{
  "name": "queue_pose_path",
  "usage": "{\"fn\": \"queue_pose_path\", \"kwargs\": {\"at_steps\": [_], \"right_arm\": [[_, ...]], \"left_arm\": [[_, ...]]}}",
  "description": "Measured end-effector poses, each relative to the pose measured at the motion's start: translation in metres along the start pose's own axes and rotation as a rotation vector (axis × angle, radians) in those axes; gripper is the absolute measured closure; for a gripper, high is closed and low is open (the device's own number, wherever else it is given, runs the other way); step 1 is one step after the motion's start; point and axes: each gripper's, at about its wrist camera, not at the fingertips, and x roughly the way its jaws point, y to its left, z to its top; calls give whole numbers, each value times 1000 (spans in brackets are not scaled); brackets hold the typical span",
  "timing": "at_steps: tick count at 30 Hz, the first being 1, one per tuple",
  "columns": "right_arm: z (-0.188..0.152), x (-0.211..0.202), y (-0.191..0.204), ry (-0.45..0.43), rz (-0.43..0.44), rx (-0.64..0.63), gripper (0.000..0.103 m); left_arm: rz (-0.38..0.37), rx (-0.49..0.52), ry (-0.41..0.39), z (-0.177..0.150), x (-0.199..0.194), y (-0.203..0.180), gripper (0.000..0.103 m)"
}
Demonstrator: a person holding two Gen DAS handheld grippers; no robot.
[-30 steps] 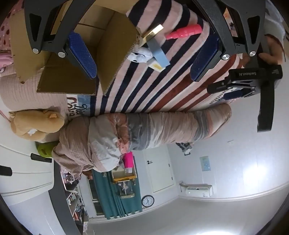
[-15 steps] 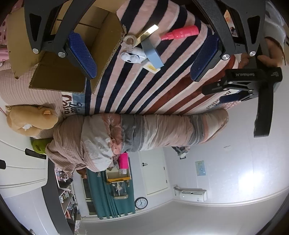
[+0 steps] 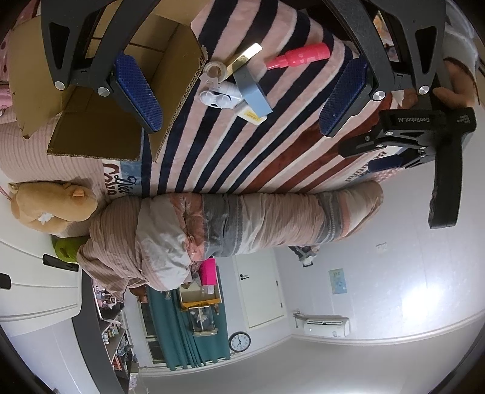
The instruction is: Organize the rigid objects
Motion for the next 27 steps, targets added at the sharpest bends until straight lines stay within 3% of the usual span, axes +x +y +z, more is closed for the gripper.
{"fn": "queue_pose_path", "kwargs": {"at_steps": [27], "right_arm": [[-3, -2, -3, 10, -14, 14, 0]], "left_arm": [[1, 0, 0, 1, -2, 2, 0]]}}
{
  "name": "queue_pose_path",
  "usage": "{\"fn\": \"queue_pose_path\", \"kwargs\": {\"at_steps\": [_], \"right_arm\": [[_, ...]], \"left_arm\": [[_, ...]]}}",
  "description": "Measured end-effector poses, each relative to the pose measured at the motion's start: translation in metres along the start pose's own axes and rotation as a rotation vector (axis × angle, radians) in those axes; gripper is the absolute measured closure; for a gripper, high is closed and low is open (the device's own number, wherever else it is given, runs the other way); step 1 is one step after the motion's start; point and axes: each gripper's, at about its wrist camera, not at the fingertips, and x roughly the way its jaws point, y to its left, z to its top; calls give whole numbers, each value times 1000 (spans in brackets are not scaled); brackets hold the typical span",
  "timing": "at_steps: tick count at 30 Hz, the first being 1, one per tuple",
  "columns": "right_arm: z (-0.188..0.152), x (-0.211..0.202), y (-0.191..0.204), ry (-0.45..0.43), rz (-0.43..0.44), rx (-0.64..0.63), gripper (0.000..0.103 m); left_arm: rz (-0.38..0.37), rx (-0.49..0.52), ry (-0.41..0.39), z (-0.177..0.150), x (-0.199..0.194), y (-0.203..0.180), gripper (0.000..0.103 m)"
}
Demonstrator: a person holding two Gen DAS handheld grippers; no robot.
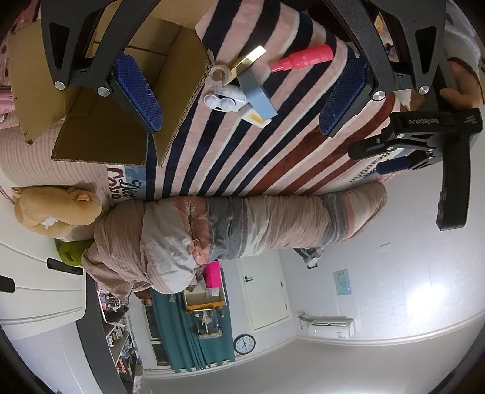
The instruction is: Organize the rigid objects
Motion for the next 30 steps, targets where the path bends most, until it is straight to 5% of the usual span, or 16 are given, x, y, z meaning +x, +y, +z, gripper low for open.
{"fn": "queue_pose_path", "kwargs": {"at_steps": [13, 20, 30], "right_arm": [[0, 1, 0, 1, -8, -2, 0], [2, 12, 27, 5, -119, -123, 0], [-13, 88, 85, 170, -54, -257, 1]], "left_arm": [[-1, -9, 0, -1, -4, 8, 0], [-8, -14, -19, 0, -1, 35, 0], [-3, -6, 7, -15, 19, 98, 0]]}}
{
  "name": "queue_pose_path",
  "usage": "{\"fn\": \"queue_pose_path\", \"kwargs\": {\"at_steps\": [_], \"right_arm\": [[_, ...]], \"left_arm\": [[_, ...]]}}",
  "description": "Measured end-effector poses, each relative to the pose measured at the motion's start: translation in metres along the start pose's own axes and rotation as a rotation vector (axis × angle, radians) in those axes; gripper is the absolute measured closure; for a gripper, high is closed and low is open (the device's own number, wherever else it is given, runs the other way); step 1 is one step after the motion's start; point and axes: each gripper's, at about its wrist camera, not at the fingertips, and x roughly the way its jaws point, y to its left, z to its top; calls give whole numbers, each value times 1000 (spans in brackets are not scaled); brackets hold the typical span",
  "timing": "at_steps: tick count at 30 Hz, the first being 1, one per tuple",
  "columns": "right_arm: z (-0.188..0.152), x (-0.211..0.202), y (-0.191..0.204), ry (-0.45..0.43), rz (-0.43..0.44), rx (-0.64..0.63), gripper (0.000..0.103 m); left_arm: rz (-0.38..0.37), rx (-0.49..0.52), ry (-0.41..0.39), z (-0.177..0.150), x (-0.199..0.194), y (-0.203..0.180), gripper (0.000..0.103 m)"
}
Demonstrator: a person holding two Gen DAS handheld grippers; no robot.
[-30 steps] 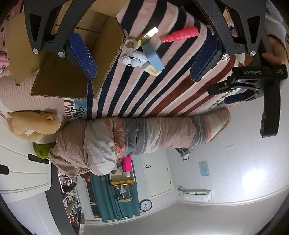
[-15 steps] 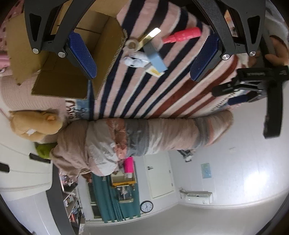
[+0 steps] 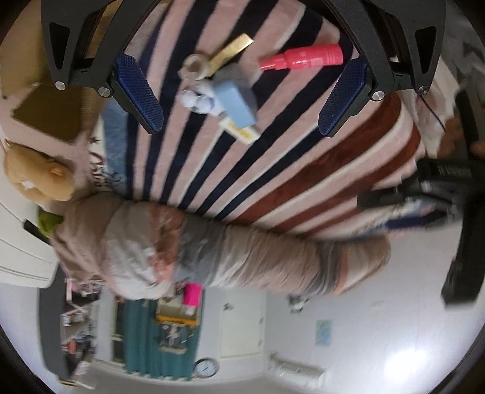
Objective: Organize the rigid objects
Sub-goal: 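Lower the right gripper onto the light blue square case and close it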
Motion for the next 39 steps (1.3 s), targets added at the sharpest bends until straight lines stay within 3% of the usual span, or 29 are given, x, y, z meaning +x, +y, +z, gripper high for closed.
{"fn": "queue_pose_path", "kwargs": {"at_steps": [2, 6, 8, 17, 21, 28, 30, 33, 35, 39], "right_arm": [[-6, 27, 10, 87, 23, -40, 13], [-18, 71, 14, 203, 0, -70, 15], [-22, 88, 10, 245, -34, -72, 24], [-19, 110, -11, 282, -145, -56, 25], [-24, 115, -11, 320, -81, -40, 27], [-21, 108, 15, 315, 157, -11, 31], [-23, 113, 24, 330, 177, -27, 31], [-28, 121, 28, 354, 140, -51, 28], [-29, 128, 26, 375, 133, -56, 9], [-30, 137, 19, 388, 143, -89, 5]], "left_arm": [[17, 1, 9, -6, 5, 8, 0], [-1, -28, 32, -21, 16, 24, 0], [-11, -42, 47, -27, 22, 30, 0], [-24, -71, 62, -40, 34, 38, 0], [-26, -69, 63, -41, 33, 36, 0], [-28, -69, 64, -42, 32, 35, 0], [-27, -70, 65, -43, 31, 35, 0], [-21, -72, 72, -45, 31, 36, 0], [-18, -75, 74, -46, 30, 38, 0], [-18, -82, 76, -49, 30, 41, 0]]}}
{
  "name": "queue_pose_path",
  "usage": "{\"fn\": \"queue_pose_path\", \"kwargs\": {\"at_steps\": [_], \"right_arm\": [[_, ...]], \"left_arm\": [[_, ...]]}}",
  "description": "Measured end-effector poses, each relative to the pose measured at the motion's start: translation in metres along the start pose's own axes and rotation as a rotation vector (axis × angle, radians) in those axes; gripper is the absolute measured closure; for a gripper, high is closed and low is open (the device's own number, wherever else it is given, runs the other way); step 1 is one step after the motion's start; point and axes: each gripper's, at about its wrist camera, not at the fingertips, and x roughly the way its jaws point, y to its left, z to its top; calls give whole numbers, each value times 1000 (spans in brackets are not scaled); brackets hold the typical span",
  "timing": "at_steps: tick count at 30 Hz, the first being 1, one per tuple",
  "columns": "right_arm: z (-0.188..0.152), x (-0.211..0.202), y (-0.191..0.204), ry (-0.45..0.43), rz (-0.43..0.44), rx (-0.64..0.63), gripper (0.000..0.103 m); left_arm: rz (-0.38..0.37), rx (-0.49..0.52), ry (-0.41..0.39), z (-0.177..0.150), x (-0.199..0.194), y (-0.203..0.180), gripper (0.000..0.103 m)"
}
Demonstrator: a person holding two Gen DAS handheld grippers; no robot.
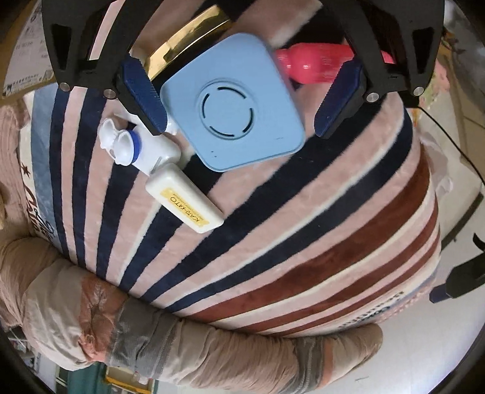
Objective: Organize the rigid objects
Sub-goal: 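Lower the right gripper onto the light blue square case and close it, then carry the blue case with the right gripper into the cardboard box and release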
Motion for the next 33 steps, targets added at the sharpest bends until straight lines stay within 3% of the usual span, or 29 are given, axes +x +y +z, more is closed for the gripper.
{"fn": "queue_pose_path", "kwargs": {"at_steps": [7, 10, 13, 22, 26, 30, 31, 33], "right_arm": [[3, 19, -8, 48, 47, -33, 4], [6, 21, -9, 48, 47, -30, 9], [7, 18, -6, 29, 25, -33, 17], [21, 18, -16, -58, 23, 105, 18], [40, 28, -25, -64, 68, 196, 18], [39, 21, -21, -44, 64, 147, 14], [35, 18, -21, -26, 78, 133, 8], [27, 18, -21, 17, 85, 106, 7]], "left_arm": [[-7, -2, 21, -3, 6, 2, 0], [-8, 1, 24, -3, 6, 2, 0], [-10, 2, 27, -4, 7, 2, 0], [-18, -7, 30, -3, 10, 1, 0], [-12, -9, 28, -3, 7, 2, 1], [-7, -6, 27, -5, 4, 4, 0], [-7, -7, 28, -5, 4, 4, 1], [-9, -9, 28, -6, 3, 4, 0]]}}
